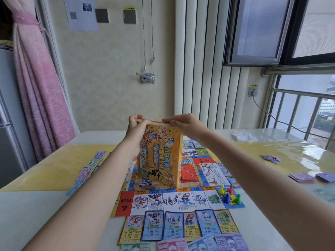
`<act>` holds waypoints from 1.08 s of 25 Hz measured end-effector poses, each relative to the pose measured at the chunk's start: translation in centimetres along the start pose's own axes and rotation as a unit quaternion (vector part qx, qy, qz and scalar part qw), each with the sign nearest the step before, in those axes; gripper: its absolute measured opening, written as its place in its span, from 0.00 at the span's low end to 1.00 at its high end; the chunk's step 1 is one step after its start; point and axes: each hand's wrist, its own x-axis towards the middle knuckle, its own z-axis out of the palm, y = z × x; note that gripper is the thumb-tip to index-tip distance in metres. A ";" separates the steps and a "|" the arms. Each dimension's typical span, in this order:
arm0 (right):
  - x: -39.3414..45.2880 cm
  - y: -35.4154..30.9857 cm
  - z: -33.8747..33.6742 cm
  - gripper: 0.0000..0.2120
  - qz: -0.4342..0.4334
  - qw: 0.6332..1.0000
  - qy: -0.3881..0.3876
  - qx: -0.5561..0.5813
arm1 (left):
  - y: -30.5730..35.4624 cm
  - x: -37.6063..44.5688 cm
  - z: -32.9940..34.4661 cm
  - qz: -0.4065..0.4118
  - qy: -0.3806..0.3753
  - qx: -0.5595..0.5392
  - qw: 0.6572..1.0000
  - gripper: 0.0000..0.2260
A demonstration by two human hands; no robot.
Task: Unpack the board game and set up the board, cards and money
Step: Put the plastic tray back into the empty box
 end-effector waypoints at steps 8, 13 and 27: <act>0.0 1.0 0.0 0.14 0.015 0.998 -0.002 0.062 | 0.3 1.5 -0.3 0.145 0.159 0.279 0.936 0.09; -0.2 1.8 0.2 0.16 0.005 0.998 0.002 0.066 | -1.7 1.2 -0.9 0.111 0.070 0.102 0.986 0.03; 2.8 4.0 -8.5 0.15 0.110 0.905 0.387 0.139 | 1.5 3.7 3.3 0.186 0.015 0.210 0.960 0.21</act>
